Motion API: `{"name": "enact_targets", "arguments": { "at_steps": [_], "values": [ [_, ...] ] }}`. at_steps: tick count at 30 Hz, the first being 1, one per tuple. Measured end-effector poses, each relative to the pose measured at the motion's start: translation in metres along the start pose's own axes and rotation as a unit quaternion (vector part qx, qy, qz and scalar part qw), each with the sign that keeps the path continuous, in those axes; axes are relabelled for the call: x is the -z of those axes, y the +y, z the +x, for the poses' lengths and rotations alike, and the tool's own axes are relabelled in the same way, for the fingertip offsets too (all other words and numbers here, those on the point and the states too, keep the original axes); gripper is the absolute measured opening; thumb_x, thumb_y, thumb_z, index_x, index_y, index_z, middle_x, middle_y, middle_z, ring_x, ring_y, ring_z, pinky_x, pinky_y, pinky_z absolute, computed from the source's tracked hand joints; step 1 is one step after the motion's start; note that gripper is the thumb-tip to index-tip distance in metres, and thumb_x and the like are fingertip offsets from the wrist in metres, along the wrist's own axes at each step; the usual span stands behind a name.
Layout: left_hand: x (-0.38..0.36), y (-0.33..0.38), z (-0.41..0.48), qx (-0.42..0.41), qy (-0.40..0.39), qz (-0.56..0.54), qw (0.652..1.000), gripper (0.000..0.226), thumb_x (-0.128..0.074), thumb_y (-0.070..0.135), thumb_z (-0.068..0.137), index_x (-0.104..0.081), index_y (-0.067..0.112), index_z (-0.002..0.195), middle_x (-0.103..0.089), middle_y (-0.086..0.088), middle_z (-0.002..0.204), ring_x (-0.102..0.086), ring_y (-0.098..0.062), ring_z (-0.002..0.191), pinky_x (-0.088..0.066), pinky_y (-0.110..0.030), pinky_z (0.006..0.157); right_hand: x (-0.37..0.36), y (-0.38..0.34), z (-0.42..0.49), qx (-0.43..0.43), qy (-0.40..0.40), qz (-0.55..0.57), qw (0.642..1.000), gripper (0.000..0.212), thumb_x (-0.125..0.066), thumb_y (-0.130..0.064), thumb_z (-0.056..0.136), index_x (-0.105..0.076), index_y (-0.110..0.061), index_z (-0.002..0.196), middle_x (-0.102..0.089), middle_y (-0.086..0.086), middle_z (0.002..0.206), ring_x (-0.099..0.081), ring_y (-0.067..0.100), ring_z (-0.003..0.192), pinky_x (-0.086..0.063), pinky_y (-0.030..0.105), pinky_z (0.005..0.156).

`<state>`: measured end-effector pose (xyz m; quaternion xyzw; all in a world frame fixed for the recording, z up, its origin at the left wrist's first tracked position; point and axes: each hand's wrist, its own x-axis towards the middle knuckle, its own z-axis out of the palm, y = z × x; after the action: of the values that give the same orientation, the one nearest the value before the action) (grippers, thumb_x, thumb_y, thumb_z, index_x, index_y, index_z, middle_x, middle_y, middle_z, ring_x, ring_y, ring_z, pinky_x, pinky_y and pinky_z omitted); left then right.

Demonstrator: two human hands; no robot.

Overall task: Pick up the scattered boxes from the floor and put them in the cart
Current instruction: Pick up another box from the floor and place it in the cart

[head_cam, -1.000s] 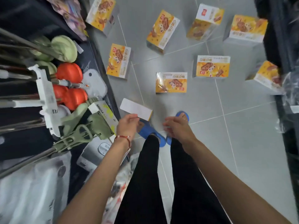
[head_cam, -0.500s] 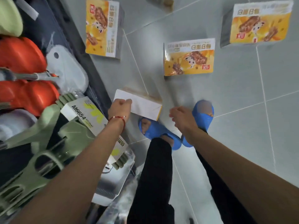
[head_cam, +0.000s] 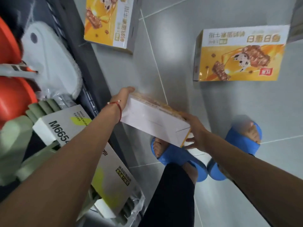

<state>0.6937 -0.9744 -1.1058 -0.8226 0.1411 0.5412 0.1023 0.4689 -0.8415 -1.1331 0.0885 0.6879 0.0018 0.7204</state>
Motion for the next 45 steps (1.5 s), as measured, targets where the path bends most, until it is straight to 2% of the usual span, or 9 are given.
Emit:
{"name": "enact_targets", "arguments": {
  "at_steps": [3, 6, 12, 17, 22, 26, 31, 37, 45],
  "values": [
    [-0.001, 0.004, 0.001, 0.02, -0.061, -0.004, 0.998, 0.032, -0.061, 0.043, 0.087, -0.067, 0.012, 0.088, -0.07, -0.008, 0.075, -0.065, -0.025, 0.061, -0.055, -0.026, 0.061, 0.001, -0.004, 0.01, -0.035, -0.09, 0.057, 0.994, 0.047, -0.054, -0.057, 0.091, -0.065, -0.015, 0.109, -0.062, 0.016, 0.106, -0.061, 0.036, 0.101, -0.053, 0.048, 0.087],
    [-0.007, -0.002, 0.004, -0.001, -0.023, 0.022, 1.0, 0.034, -0.062, 0.04, 0.082, -0.069, 0.011, 0.099, -0.074, -0.013, 0.101, -0.066, -0.029, 0.075, -0.055, -0.033, 0.077, 0.003, -0.001, 0.012, -0.031, -0.099, 0.095, 0.99, 0.051, -0.054, -0.058, 0.093, -0.067, -0.016, 0.118, -0.067, 0.016, 0.103, -0.063, 0.034, 0.099, -0.053, 0.042, 0.08],
    [-0.008, -0.035, -0.038, -0.046, -0.056, -0.053, 0.996, 0.011, -0.056, 0.019, 0.092, -0.066, 0.018, 0.089, -0.072, -0.013, 0.097, -0.065, -0.027, 0.076, -0.055, -0.037, 0.079, 0.022, 0.003, -0.022, 0.047, -0.047, 0.078, 0.995, 0.04, -0.053, -0.048, 0.101, -0.061, -0.019, 0.126, -0.074, 0.007, 0.088, -0.068, 0.028, 0.087, -0.054, 0.042, 0.081],
    [0.002, -0.053, -0.095, -0.07, -0.114, -0.146, 0.98, 0.043, -0.057, 0.008, 0.086, -0.05, 0.019, 0.127, -0.068, -0.009, 0.099, -0.066, -0.027, 0.084, -0.054, -0.044, 0.085, 0.045, 0.006, -0.092, 0.143, -0.013, 0.036, 0.989, 0.028, -0.061, -0.033, 0.103, -0.052, -0.024, 0.128, -0.073, 0.011, 0.108, -0.07, 0.025, 0.084, -0.057, 0.04, 0.069],
    [0.019, -0.065, -0.166, -0.066, -0.122, -0.201, 0.97, 0.075, -0.075, 0.023, 0.065, -0.046, 0.004, 0.131, -0.065, -0.015, 0.097, -0.066, -0.026, 0.071, -0.055, -0.032, 0.066, 0.07, 0.007, -0.184, 0.174, -0.015, -0.008, 0.985, 0.069, -0.071, -0.016, 0.096, -0.033, -0.026, 0.152, -0.071, 0.007, 0.125, -0.077, 0.025, 0.092, -0.062, 0.04, 0.066],
    [0.023, -0.08, -0.221, -0.06, -0.108, -0.199, 0.972, 0.124, -0.079, 0.078, 0.04, -0.049, 0.006, 0.136, -0.073, -0.019, 0.107, -0.074, -0.028, 0.066, -0.055, -0.029, 0.051, 0.082, 0.003, -0.26, 0.196, -0.007, -0.125, 0.973, 0.123, -0.087, -0.019, 0.071, -0.007, -0.032, 0.163, -0.052, 0.003, 0.149, -0.073, 0.03, 0.111, -0.061, 0.058, 0.089],
    [0.022, -0.098, -0.309, -0.066, -0.097, -0.266, 0.957, 0.062, -0.077, 0.061, 0.063, -0.047, 0.022, 0.1, -0.073, -0.014, 0.1, -0.071, -0.024, 0.069, -0.059, -0.034, 0.065, 0.102, 0.0, -0.336, 0.203, -0.048, -0.193, 0.959, 0.139, -0.092, -0.012, 0.064, 0.002, -0.037, 0.164, -0.053, 0.003, 0.149, -0.066, 0.03, 0.123, -0.051, 0.063, 0.103],
    [0.005, -0.125, -0.383, -0.049, -0.091, -0.387, 0.916, 0.111, -0.092, 0.064, 0.044, -0.04, 0.012, 0.127, -0.072, -0.017, 0.112, -0.076, -0.032, 0.084, -0.062, -0.046, 0.075, 0.13, 0.007, -0.401, 0.277, -0.119, -0.283, 0.911, 0.117, -0.081, 0.011, 0.075, -0.023, -0.052, 0.155, -0.062, -0.007, 0.137, -0.069, 0.022, 0.119, -0.064, 0.042, 0.082],
    [-0.039, -0.15, -0.508, -0.113, 0.029, -0.457, 0.882, 0.089, -0.08, 0.062, 0.063, -0.034, 0.026, 0.13, -0.072, -0.004, 0.105, -0.074, -0.023, 0.087, -0.057, -0.049, 0.09, 0.161, 0.019, -0.489, 0.302, -0.133, -0.263, 0.907, 0.091, -0.083, -0.006, 0.078, -0.035, -0.039, 0.149, -0.07, 0.002, 0.13, -0.073, 0.029, 0.112, -0.06, 0.055, 0.093]
  ]
}}
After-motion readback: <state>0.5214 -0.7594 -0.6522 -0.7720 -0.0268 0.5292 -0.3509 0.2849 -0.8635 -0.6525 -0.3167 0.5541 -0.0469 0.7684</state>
